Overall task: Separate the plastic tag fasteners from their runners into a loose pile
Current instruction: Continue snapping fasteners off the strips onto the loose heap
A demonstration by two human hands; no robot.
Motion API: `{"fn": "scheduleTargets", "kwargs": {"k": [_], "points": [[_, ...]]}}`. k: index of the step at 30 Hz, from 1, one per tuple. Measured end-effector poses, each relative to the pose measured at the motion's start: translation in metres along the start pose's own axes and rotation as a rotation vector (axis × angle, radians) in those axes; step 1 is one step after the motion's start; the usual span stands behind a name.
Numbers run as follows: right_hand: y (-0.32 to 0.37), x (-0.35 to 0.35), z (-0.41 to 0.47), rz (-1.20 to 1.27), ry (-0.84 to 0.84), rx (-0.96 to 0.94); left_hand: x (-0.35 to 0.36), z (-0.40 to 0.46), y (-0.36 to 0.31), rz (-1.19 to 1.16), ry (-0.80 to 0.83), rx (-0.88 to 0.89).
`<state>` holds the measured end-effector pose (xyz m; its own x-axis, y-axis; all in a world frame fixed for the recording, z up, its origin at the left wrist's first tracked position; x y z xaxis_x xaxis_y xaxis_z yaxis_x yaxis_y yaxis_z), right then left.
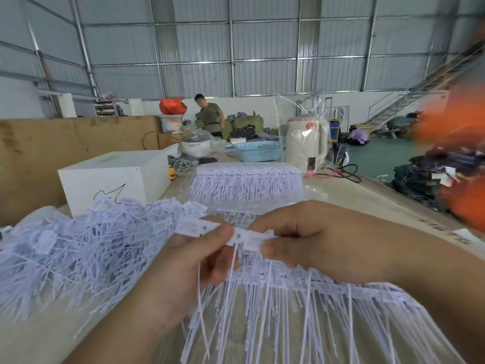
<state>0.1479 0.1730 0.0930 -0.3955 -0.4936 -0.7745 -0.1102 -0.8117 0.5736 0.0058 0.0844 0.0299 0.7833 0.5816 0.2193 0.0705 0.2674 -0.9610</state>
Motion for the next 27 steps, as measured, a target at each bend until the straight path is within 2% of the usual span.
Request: {"fn": "scheduleTargets", "kwargs": {"k": [3, 7, 11, 13, 18, 23, 27], "points": [[-0.003, 0.0, 0.001, -0.025, -0.003, 0.093, -0.003, 0.003, -0.002, -0.184, -0.078, -0.078], [0.0, -0.01, 0.005, -0.087, -0.097, 0.092, 0.0, 0.002, -0.006, -0.269, -0.049, -0.175], [0.005, -0.018, 0.011, -0.357, -0.272, -0.008, -0.005, 0.005, -0.012, -0.377, -0.188, -0.137], [0.003, -0.016, 0.012, -0.386, -0.277, 0.0, -0.014, 0.007, -0.014, -0.439, -0.246, -0.113], [-0.008, -0.003, 0.011, -0.407, -0.217, 0.095, -0.034, 0.014, -0.014, -0.405, -0.43, -0.103], [0.0, -0.004, 0.01, -0.607, -0.301, 0.062, -0.068, 0.022, -0.026, -0.44, -0.603, -0.075], [0.012, -0.006, 0.008, -0.714, -0.397, -0.006, -0.081, 0.022, -0.023, -0.297, -0.735, 0.059]]}}
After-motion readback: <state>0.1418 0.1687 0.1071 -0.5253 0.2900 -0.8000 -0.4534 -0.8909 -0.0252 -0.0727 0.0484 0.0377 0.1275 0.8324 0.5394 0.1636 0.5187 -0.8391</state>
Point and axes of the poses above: each hand's wrist, its own z-axis towards the middle knuckle, its own x-axis out of the palm, y = z × x, the point moved 5 cm from there along z, towards the middle knuckle, and after that the axes turned 11 degrees about -y, right-handed, at the moved point
